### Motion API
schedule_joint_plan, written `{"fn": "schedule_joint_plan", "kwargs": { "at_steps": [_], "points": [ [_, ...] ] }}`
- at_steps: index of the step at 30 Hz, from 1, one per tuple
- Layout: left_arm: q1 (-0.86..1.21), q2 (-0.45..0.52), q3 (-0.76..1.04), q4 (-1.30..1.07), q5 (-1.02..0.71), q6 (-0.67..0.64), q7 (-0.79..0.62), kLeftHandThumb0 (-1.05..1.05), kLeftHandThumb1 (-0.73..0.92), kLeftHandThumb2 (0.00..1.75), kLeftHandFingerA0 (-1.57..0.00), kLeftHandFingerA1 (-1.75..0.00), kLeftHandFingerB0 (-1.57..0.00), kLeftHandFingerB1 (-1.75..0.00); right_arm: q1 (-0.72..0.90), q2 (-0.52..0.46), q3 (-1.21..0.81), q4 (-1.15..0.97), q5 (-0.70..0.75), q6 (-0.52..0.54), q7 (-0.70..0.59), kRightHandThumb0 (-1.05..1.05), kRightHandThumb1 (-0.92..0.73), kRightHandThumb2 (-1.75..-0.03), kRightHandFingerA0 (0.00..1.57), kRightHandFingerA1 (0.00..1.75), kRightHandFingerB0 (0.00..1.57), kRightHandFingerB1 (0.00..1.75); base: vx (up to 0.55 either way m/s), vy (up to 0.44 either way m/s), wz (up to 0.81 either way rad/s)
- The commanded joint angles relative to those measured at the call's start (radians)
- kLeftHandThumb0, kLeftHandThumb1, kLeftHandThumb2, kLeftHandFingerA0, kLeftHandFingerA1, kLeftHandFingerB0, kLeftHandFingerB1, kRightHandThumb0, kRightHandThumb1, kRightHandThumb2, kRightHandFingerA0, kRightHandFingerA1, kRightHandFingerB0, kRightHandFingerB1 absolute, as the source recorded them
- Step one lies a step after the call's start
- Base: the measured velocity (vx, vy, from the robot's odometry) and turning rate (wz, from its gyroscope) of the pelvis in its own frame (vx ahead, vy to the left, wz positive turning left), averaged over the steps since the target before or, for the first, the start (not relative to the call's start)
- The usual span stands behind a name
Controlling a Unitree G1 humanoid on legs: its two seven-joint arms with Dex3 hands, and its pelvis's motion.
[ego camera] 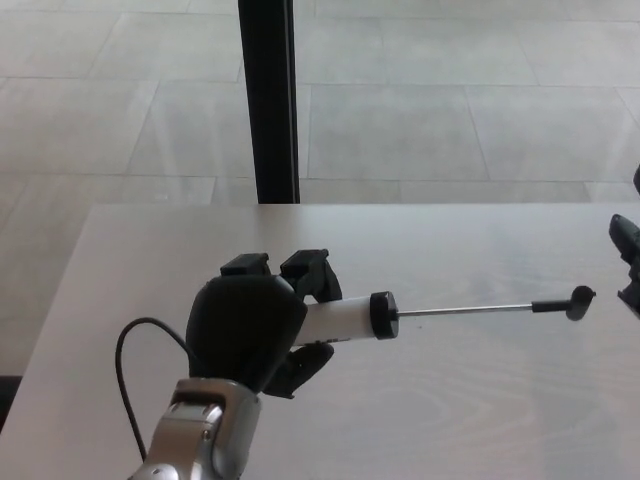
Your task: The robot uses its left hand to lift the air pump kept on the middle of the desk and use the right hand to compress the handle
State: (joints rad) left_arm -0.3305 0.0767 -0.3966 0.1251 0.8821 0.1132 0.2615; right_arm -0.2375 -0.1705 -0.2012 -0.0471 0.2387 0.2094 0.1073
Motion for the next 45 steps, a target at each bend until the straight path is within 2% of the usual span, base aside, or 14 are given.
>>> {"fn": "schedule_joint_plan", "kwargs": {
  "at_steps": [1,11,12,13,14,15,18,19,25,26,27,28,41,45],
  "points": [
    [-0.012,0.005,0.020,-0.007,-0.026,0.015,-0.009,-0.07,0.46,1.39,-0.94,-1.75,-0.80,-1.47,-0.019,0.009,0.009,-0.008,0.019,0.044,0.007,-0.99,-0.92,-0.93,0.00,0.00,0.00,0.00,0.00,0.000,0.00],
    [0.007,0.009,0.010,0.003,-0.016,0.010,-0.002,-0.10,0.43,1.36,-0.94,-1.75,-0.82,-1.51,-0.073,0.035,0.030,-0.022,0.024,0.068,-0.002,-1.02,-0.92,-0.93,0.00,0.00,0.00,0.00,0.00,0.000,0.00],
    [0.011,0.011,0.010,-0.001,-0.013,0.016,-0.008,-0.10,0.47,1.28,-0.90,-1.75,-0.80,-1.51,-0.080,0.038,0.030,-0.023,0.023,0.070,-0.006,-1.05,-0.92,-1.00,0.00,0.00,0.00,0.01,0.00,0.000,0.00],
    [0.013,0.013,0.011,0.010,-0.015,-0.001,0.015,-0.09,0.45,1.31,-0.92,-1.75,-0.83,-1.52,-0.087,0.042,0.031,-0.029,0.021,0.069,-0.011,-1.04,-0.89,-1.34,0.00,0.16,0.00,0.00,0.00,0.000,0.00],
    [0.016,0.012,0.012,0.013,-0.020,-0.008,0.021,-0.09,0.45,1.30,-0.92,-1.75,-0.82,-1.53,-0.096,0.046,0.033,-0.034,0.016,0.077,-0.021,-1.03,-0.87,-1.33,0.00,0.15,0.00,0.00,0.00,0.000,0.00],
    [0.016,0.014,0.012,0.012,-0.017,-0.004,0.017,-0.09,0.48,1.28,-0.92,-1.75,-0.82,-1.53,-0.102,0.051,0.034,-0.033,0.017,0.078,-0.022,-1.05,-0.92,-0.97,0.00,0.00,0.00,0.01,0.00,0.000,0.00],
    [0.018,0.018,0.009,0.013,-0.019,-0.004,0.006,-0.09,0.46,1.32,-0.90,-1.75,-0.82,-1.52,-0.109,0.070,0.034,-0.043,0.021,0.074,-0.029,-1.05,-0.92,-0.89,0.00,0.00,0.00,0.00,0.00,0.000,0.00],
    [0.020,0.015,0.008,0.011,-0.021,0.001,-0.002,-0.09,0.46,1.32,-0.90,-1.75,-0.83,-1.52,-0.113,0.093,0.033,-0.058,0.027,0.071,-0.046,-1.05,-0.86,-1.33,0.00,0.12,0.00,0.00,0.00,0.000,0.00],
    [0.019,0.022,0.006,0.016,-0.015,0.010,-0.004,-0.10,0.53,1.19,-0.82,-1.75,-0.78,-1.53,-0.119,0.140,0.060,-0.094,0.002,0.092,-0.084,-1.04,-0.92,-1.35,0.00,0.11,0.00,0.00,0.00,0.000,0.00],
    [0.018,0.019,0.009,0.021,-0.021,0.004,0.006,-0.14,0.51,1.17,-1.16,-1.40,-0.99,-1.25,-0.117,0.152,0.067,-0.102,0.000,0.101,-0.094,-1.04,-0.92,-1.35,0.00,0.10,0.00,0.00,0.00,0.000,0.00],
    [0.016,0.018,0.006,0.026,-0.017,0.000,0.016,-0.14,0.51,1.17,-1.16,-1.41,-0.97,-1.25,-0.109,0.165,0.076,-0.112,-0.002,0.111,-0.102,-1.02,-0.92,-1.35,0.00,0.10,0.00,0.00,0.00,0.000,0.00],
    [0.013,0.016,0.004,0.026,-0.013,0.003,0.016,-0.11,0.51,1.23,-0.89,-1.75,-0.79,-1.51,-0.103,0.176,0.087,-0.115,-0.001,0.115,-0.102,-1.01,-0.92,-1.35,0.00,0.10,0.00,0.01,0.00,0.000,0.00],
    [-0.034,-0.017,0.007,0.032,-0.020,0.013,0.019,-0.07,0.44,1.38,-0.96,-1.75,-0.76,-1.69,-0.057,0.326,0.120,-0.112,-0.027,0.068,-0.186,-1.01,-0.92,-1.34,0.00,0.09,0.00,0.03,0.00,0.000,0.00],
    [-0.053,-0.020,0.011,0.036,-0.023,0.019,0.009,-0.08,0.43,1.37,-0.95,-1.75,-0.82,-1.61,-0.056,0.332,0.134,-0.106,-0.050,0.059,-0.196,-0.98,-0.92,-1.34,0.00,0.12,0.00,0.04,0.00,0.000,0.00]
  ]
}}
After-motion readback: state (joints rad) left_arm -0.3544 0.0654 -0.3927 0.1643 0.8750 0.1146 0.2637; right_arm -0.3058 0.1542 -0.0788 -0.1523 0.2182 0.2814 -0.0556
